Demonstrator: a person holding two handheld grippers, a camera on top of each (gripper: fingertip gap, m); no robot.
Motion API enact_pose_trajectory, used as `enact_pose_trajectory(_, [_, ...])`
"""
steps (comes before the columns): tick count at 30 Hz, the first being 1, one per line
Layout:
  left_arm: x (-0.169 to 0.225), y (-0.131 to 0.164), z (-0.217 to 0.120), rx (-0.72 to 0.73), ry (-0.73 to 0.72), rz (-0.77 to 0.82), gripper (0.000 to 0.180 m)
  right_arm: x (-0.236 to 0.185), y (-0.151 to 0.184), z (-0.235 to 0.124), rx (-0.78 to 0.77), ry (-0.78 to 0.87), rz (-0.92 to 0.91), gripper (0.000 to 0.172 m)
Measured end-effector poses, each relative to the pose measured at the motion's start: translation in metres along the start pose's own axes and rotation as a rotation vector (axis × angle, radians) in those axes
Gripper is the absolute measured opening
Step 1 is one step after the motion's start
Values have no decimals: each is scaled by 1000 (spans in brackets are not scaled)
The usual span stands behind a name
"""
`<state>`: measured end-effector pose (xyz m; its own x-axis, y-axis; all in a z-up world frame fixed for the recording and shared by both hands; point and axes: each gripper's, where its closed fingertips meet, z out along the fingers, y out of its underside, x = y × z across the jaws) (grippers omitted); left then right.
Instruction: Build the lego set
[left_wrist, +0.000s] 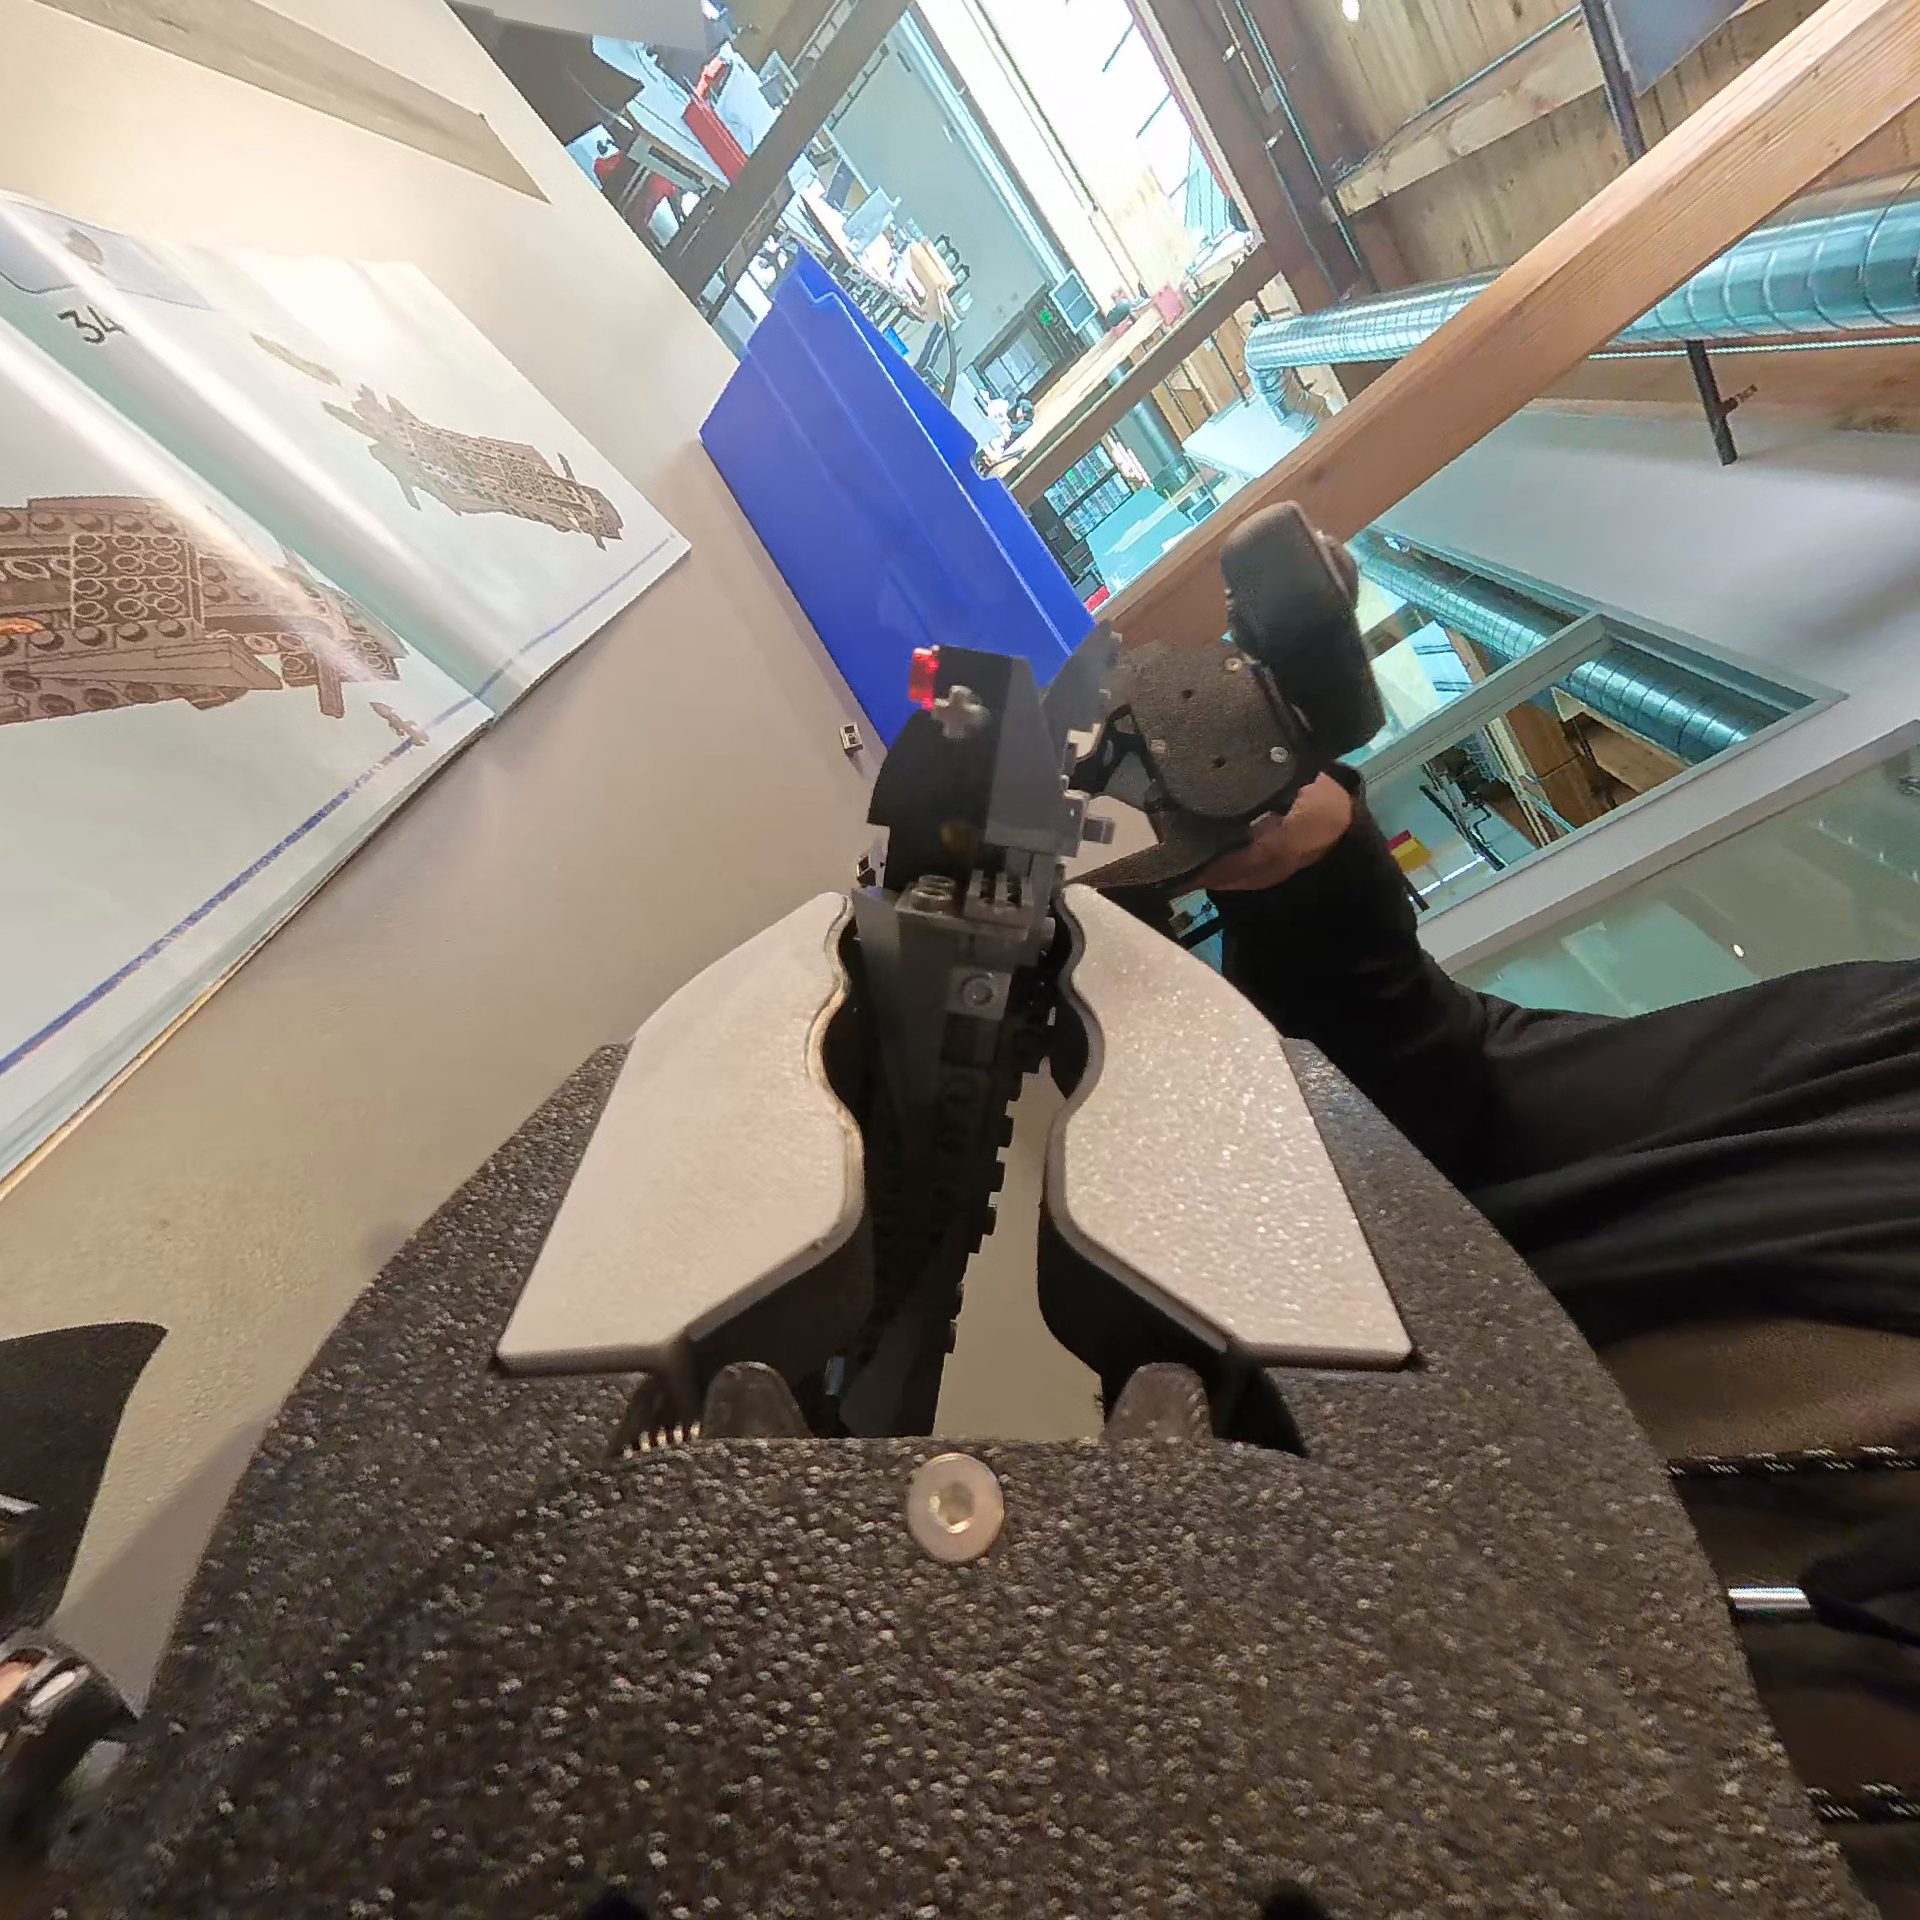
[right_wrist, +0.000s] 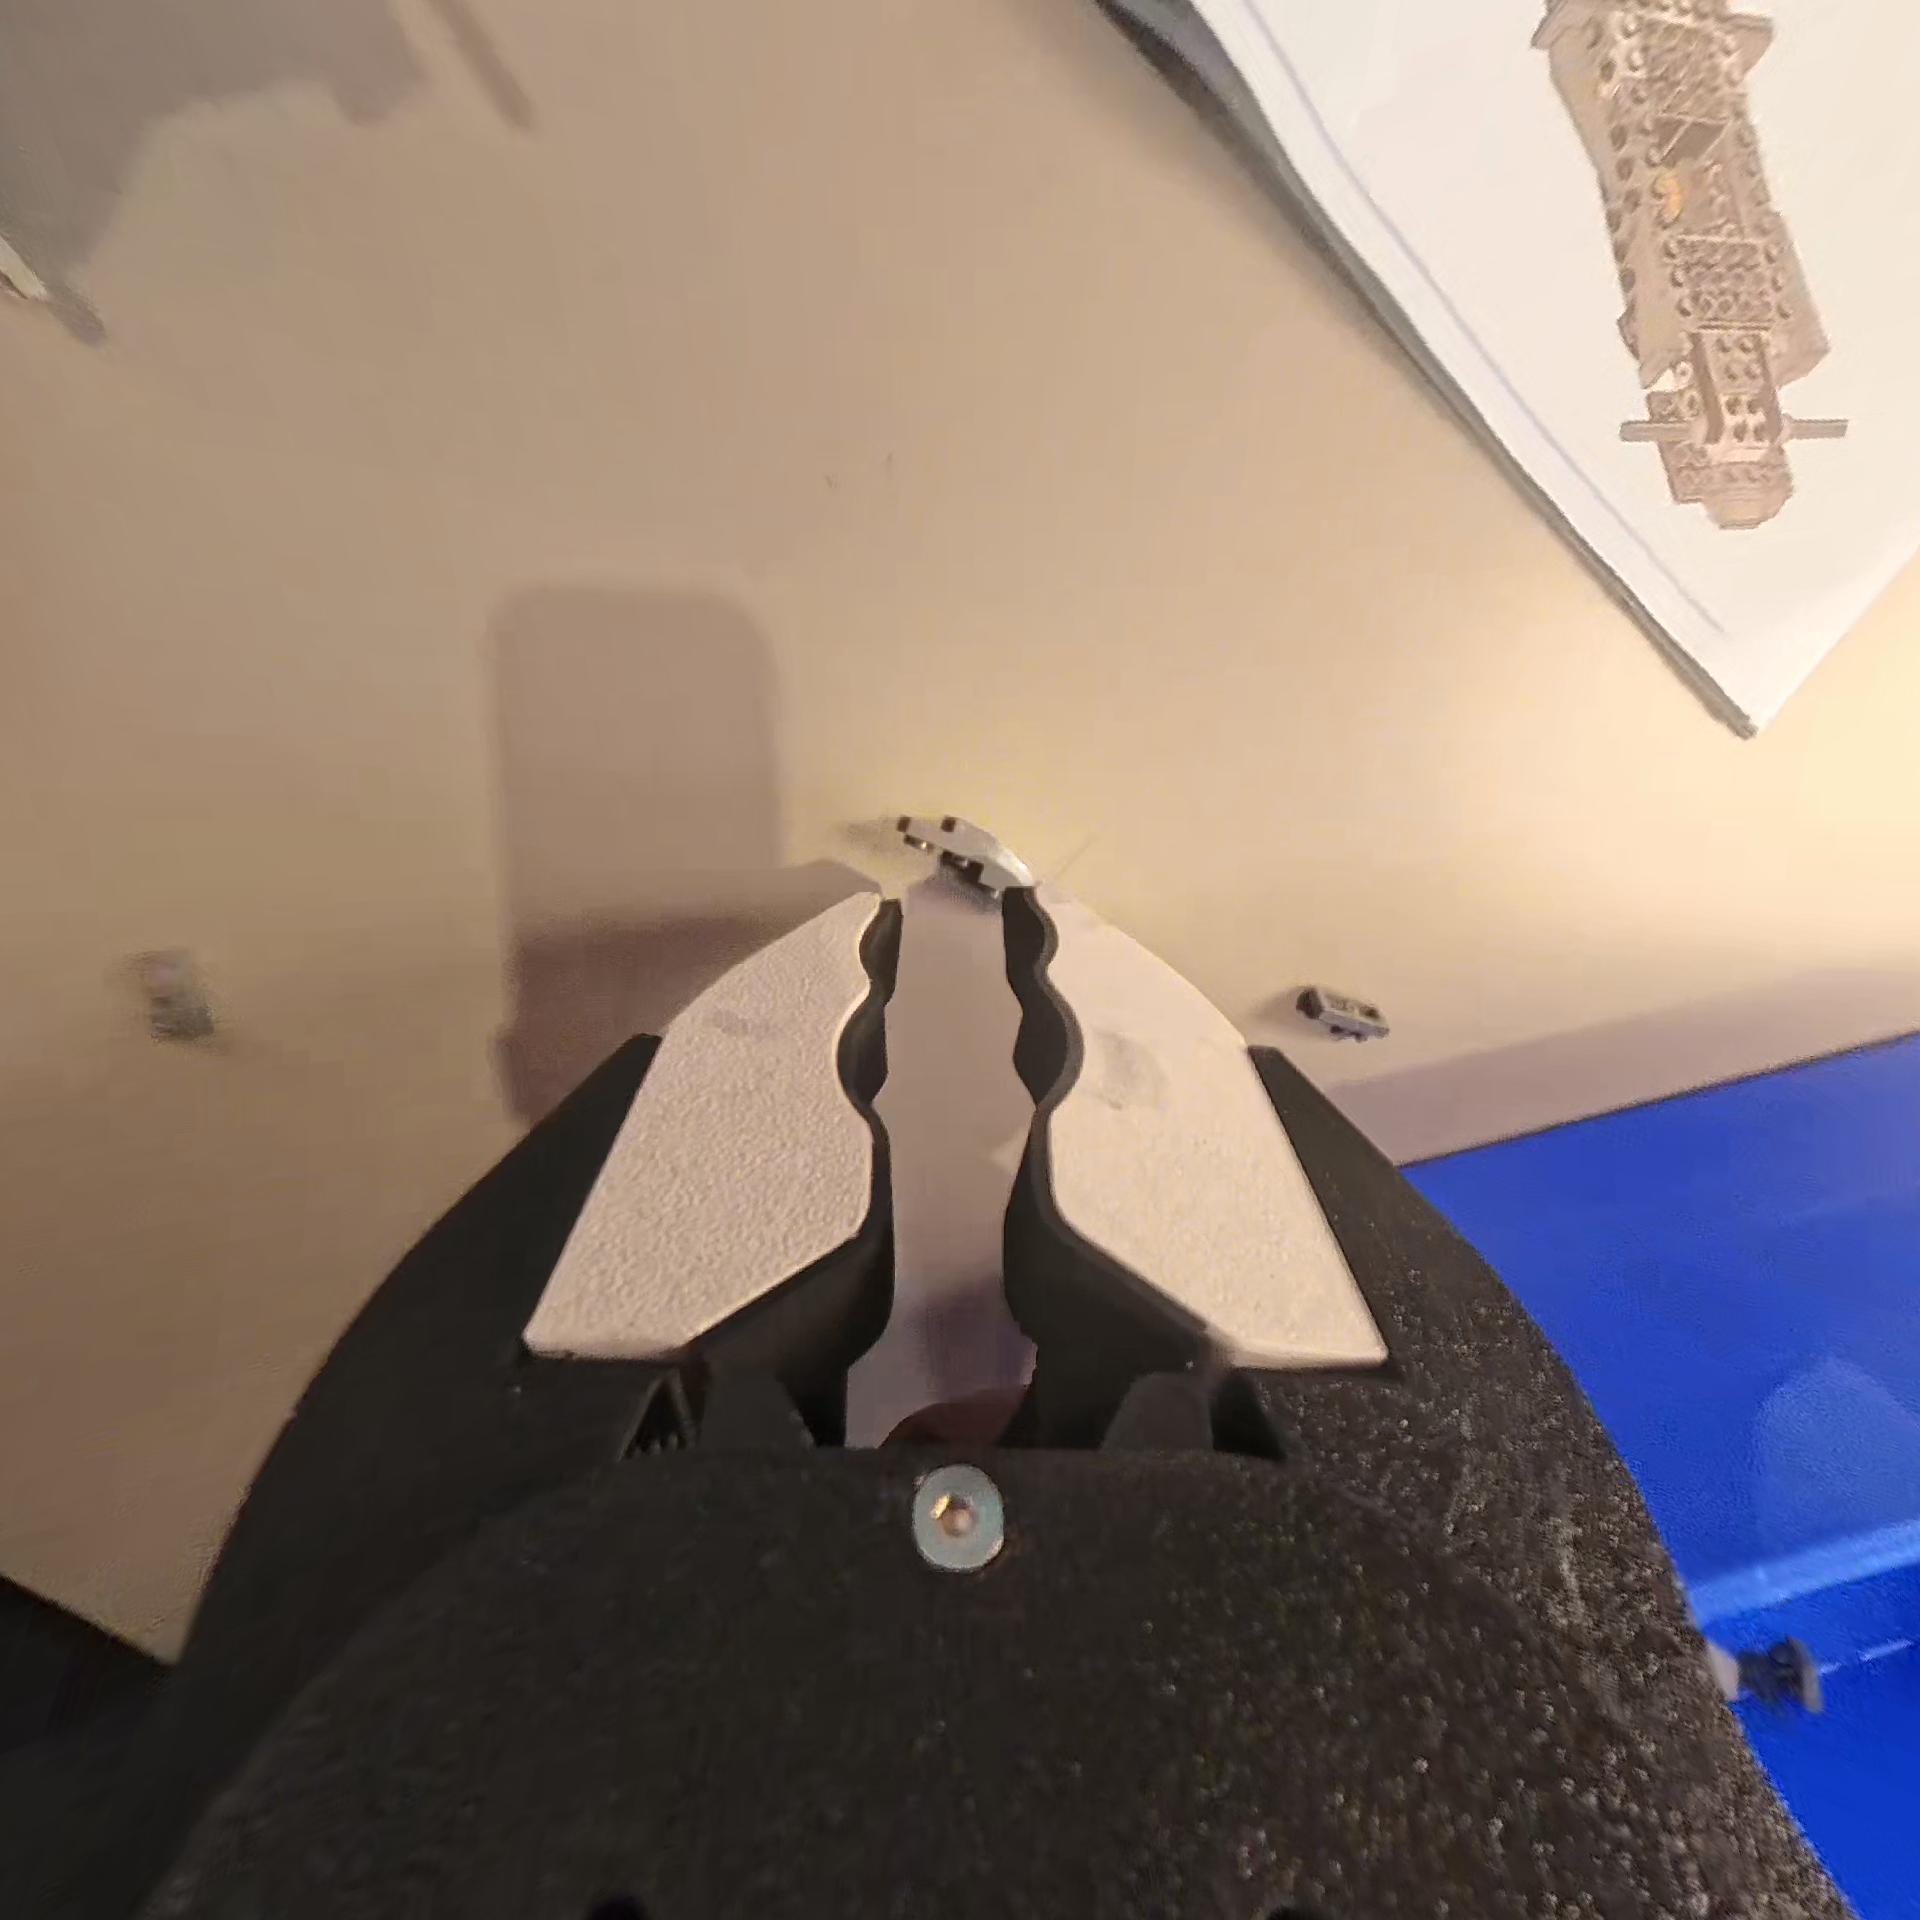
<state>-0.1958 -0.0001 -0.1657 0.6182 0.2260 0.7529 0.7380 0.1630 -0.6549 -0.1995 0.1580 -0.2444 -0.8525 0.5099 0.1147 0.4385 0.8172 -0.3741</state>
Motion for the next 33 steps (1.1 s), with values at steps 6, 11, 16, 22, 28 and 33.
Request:
enact_pose_trajectory(6, [4,2,0,-12,15,18,34,11,1,12,-92,2,-172,32])
enact_pose_trajectory(11, [7,3,-1,-21,33,25,34,11,1,16,-139,-91,-208,34])
enact_pose_trajectory(16, [5,5,-2,-32,30,12,34,5,1,17,-154,-202,-138,13])
enact_pose_trajectory(22, [6,7,0,-43,30,3,34,-6,-6,9,-136,-235,-188,10])
enact_pose_trajectory(28, [7,9,3,-51,38,1,34,-59,-30,5,-27,-411,-267,12])
enact_pose_trajectory(33, [8,9,2,-51,34,9,34,-72,-25,12,84,-428,-264,22])
